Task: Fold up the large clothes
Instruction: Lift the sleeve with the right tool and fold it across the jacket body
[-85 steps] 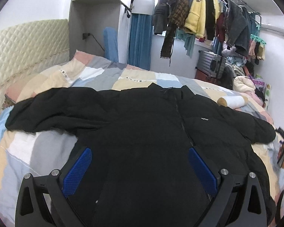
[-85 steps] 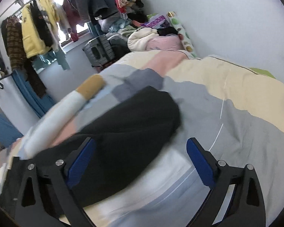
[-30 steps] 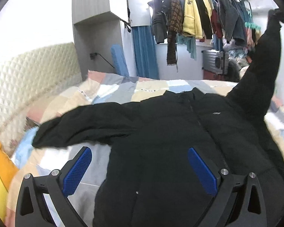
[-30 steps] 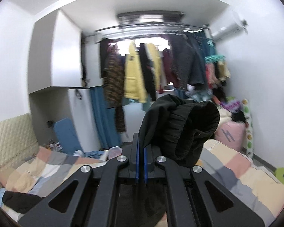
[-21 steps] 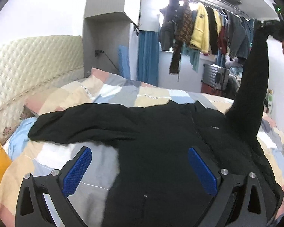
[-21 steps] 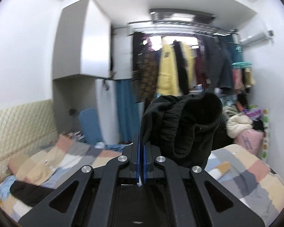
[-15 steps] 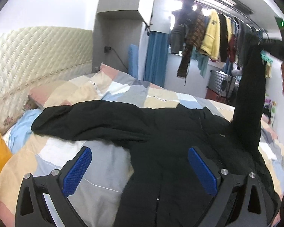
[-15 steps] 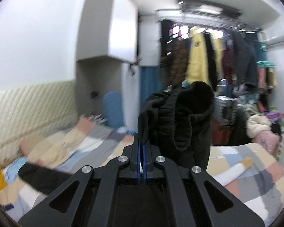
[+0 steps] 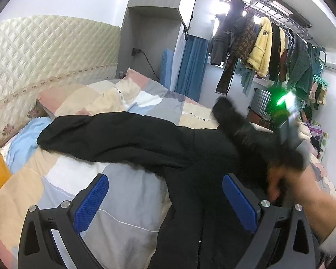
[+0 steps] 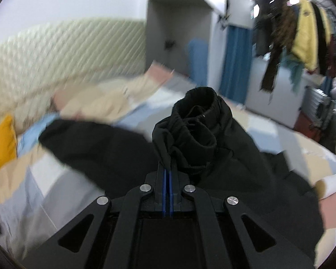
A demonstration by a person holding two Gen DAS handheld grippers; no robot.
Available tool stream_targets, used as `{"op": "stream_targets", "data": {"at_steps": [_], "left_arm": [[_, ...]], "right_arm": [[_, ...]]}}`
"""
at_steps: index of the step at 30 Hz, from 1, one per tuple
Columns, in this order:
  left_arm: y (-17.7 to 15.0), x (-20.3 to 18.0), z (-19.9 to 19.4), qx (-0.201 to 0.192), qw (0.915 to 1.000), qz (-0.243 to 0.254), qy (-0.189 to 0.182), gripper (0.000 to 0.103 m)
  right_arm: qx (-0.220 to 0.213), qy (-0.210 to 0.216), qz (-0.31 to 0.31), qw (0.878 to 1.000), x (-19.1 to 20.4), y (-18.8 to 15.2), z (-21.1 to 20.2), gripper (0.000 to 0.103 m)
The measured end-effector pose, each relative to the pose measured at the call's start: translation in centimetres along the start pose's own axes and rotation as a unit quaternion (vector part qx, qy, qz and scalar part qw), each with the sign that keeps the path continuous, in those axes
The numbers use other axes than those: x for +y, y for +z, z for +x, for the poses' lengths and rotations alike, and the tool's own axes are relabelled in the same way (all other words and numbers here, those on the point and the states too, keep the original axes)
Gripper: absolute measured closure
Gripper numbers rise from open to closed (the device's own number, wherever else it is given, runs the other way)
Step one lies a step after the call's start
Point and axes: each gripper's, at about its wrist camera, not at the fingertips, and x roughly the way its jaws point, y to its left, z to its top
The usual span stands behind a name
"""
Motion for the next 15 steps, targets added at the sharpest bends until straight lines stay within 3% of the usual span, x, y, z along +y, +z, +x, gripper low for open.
{"op": "stream_targets", "data": {"at_steps": [5, 8, 13, 14, 15], "left_arm": [[-0.4, 0.1, 0.6, 0.003, 1.0000, 0.000, -0.003, 0.000], [-0.6, 0.2, 1.0, 0.006, 0.9999, -0.003, -0.007, 0.000], [-1.0, 0.3, 2.5, 0.024, 0.9997, -0.008, -0.007, 0.000], [-1.0, 0.3, 2.7, 0.029, 0.9995, -0.008, -0.006, 0.000], [-1.1, 0.3, 2.9, 0.033, 0.9994, -0.009, -0.008, 0.000]], "right_arm": [[0.066, 0.014, 0.020, 0.998, 0.9, -5.3, 6.2, 0.101], [0.114, 0.004, 0.001, 0.993, 1.8, -8.2, 9.3, 0.100], [0.130, 0.012, 0.005, 0.991, 1.2, -9.3, 10.2, 0.099], [0.132, 0.018, 0.011, 0.991, 1.1, -9.2, 10.1, 0.093], [0.132, 0.029, 0.017, 0.991, 1.2, -9.2, 9.9, 0.077]]}}
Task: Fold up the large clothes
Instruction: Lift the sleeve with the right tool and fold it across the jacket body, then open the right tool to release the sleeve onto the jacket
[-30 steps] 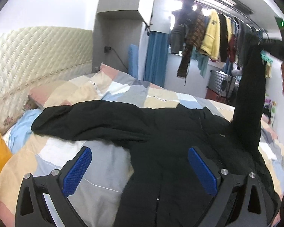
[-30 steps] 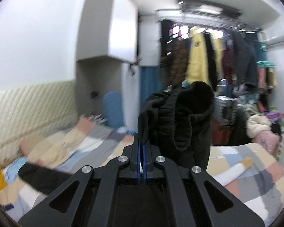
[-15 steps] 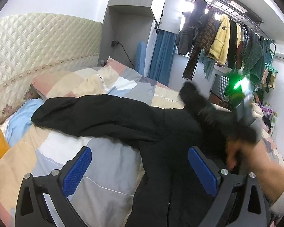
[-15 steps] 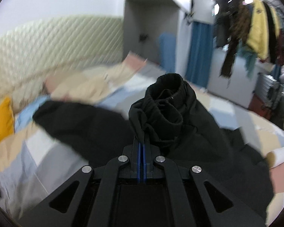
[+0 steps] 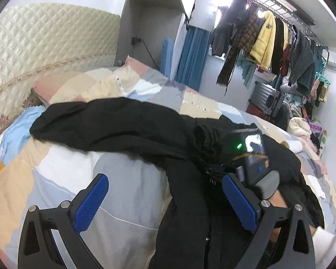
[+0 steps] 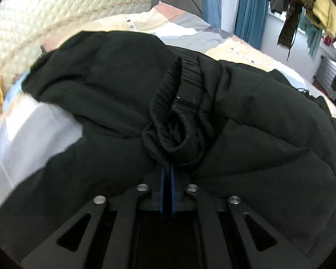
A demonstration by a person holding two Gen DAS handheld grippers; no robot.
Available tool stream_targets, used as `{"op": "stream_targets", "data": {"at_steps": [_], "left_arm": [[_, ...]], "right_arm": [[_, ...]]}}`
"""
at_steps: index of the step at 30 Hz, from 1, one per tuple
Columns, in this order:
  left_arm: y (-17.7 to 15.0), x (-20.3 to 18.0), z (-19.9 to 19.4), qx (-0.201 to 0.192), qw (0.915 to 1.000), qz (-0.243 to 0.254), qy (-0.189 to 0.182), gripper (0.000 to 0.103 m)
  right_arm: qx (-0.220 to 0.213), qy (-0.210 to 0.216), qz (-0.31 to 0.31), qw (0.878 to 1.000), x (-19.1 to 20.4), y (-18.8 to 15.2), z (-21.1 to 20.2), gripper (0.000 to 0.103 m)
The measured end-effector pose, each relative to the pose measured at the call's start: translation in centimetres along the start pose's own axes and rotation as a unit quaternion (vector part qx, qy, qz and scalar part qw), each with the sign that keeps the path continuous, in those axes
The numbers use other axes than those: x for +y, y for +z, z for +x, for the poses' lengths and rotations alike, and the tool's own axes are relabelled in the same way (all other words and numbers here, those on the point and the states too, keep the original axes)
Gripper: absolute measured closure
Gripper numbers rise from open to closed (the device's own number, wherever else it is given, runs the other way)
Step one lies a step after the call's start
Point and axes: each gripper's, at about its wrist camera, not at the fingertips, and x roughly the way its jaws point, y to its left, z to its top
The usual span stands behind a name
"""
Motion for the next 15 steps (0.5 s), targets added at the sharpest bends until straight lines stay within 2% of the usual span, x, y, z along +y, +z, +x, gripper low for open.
{"op": "stream_targets", "data": {"at_steps": [1, 2, 3, 5, 8, 15], "left_arm": [[-0.1, 0.0, 0.0, 0.001, 1.0000, -0.001, -0.002, 0.000], [-0.2, -0.1, -0.1, 0.002, 1.0000, 0.000, -0.006, 0.000], [-0.3, -0.2, -0.3, 0.002, 1.0000, 0.001, -0.009, 0.000], [-0.4, -0.4, -0.7, 0.000, 0.9999, 0.006, -0.010, 0.000], [-0.5, -0.6, -1.6, -0.007, 0.9999, 0.008, -0.009, 0.000], [-0.4, -1.1, -3.9, -0.031, 0.9994, 0.009, -0.014, 0.000]], "right_arm": [[0.001, 0.025, 0.002, 1.000, 0.1, 0.1, -0.6, 0.064], [0.000, 0.040, -0.002, 0.999, 0.2, 0.4, -1.0, 0.039], [-0.005, 0.051, -0.009, 0.999, 0.4, 0.4, -1.8, 0.031], [-0.022, 0.055, -0.022, 0.998, 1.2, 0.4, -3.5, 0.031], [-0.033, 0.061, -0.002, 0.998, 0.8, 0.6, -5.8, 0.031], [-0.091, 0.027, 0.011, 0.995, -1.1, 0.9, -14.2, 0.031]]}}
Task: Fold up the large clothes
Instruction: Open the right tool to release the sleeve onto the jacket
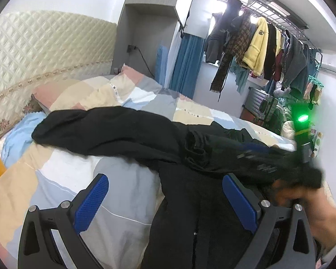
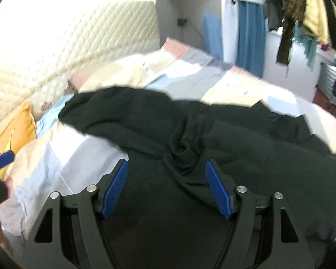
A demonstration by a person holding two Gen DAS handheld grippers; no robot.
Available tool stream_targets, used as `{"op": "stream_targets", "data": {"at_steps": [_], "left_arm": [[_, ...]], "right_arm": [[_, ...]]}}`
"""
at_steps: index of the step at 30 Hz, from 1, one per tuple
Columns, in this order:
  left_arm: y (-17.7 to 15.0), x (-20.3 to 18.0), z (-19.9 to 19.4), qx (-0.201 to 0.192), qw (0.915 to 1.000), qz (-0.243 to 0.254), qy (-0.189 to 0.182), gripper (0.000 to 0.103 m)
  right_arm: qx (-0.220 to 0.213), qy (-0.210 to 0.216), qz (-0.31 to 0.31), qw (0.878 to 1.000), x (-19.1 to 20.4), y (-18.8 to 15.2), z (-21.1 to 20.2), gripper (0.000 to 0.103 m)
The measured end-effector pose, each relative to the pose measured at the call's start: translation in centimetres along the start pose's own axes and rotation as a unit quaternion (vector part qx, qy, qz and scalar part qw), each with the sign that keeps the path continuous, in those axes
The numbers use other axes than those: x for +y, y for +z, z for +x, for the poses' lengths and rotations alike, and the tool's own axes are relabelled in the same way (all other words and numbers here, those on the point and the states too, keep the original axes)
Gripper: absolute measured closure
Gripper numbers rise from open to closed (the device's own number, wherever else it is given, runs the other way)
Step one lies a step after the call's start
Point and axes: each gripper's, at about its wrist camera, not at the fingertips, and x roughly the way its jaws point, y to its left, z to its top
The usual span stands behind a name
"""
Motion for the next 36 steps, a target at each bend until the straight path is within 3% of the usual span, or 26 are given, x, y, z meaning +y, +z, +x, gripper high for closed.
{"op": "stream_targets", "data": {"at_steps": [8, 17, 21, 28, 31, 36], "left_arm": [[-0.3, -2.2, -2.3, -0.021, 0.9992, 0.021, -0.026, 0.000], [-1.4, -3.8, -4.6, -0.030, 0.9981, 0.026, -0.047, 0.000], [-2.0, -4.9, -5.8, -0.042, 0.9968, 0.045, -0.051, 0.000], [-2.6, -5.9, -6.7, -0.045, 0.9957, 0.050, -0.064, 0.000], [-2.7, -6.2, -6.5, -0.045, 0.9951, 0.050, -0.072, 0.000], [-3.1, -6.7, -5.6, -0.025, 0.9949, 0.055, -0.081, 0.000]], "right_arm": [[-0.059, -0.049, -0.006, 0.997, -1.4, 0.6, -11.4, 0.031], [-0.120, -0.119, 0.026, 0.985, -4.6, -3.3, -22.2, 0.031], [-0.124, -0.150, 0.031, 0.980, -4.1, -6.2, -25.4, 0.031], [-0.136, -0.154, 0.070, 0.976, -2.9, -11.1, -29.2, 0.031], [-0.157, -0.155, 0.080, 0.972, -1.7, -13.1, -30.4, 0.026], [-0.165, -0.151, 0.099, 0.970, -0.6, -16.4, -31.2, 0.025]]}}
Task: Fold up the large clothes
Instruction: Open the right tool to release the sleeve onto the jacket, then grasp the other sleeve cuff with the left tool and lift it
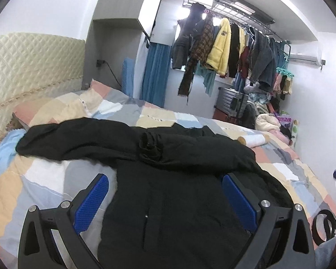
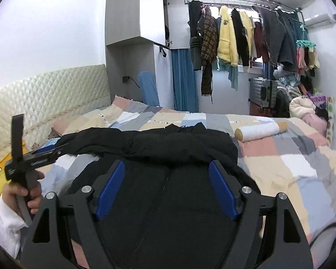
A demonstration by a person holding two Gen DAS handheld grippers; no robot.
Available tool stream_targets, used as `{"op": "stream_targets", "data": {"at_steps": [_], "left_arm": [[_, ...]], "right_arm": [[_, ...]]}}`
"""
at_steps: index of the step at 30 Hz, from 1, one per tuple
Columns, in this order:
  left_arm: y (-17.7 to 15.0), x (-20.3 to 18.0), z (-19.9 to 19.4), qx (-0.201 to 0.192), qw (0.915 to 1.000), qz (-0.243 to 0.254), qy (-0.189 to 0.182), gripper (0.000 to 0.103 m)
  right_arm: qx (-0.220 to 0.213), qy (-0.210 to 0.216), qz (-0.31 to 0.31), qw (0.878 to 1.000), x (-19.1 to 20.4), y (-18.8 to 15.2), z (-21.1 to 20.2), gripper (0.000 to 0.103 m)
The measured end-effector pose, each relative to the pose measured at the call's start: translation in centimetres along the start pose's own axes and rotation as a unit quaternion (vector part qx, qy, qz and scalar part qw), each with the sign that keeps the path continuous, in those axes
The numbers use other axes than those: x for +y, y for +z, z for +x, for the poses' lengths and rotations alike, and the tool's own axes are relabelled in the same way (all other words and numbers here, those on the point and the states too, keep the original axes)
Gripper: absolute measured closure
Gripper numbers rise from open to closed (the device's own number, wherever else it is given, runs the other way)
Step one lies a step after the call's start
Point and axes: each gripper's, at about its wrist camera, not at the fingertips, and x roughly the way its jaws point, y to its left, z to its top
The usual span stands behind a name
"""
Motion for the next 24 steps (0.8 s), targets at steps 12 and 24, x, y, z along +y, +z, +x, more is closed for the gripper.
{"op": "stream_targets", "data": {"at_steps": [12, 24], "left_arm": [[1.2, 1.9, 1.2, 0.027, 0.9969, -0.072, -0.012, 0.000], [7.2, 16.7, 5.4, 0.045, 0.9825, -0.180, -0.013, 0.000]], "right_arm": [[-0.011, -0.020, 0.000, 1.000, -0.3, -4.6, -1.7, 0.020], [0.007, -0.029, 0.012, 0.999, -1.6, -5.5, 0.2, 0.009]]}}
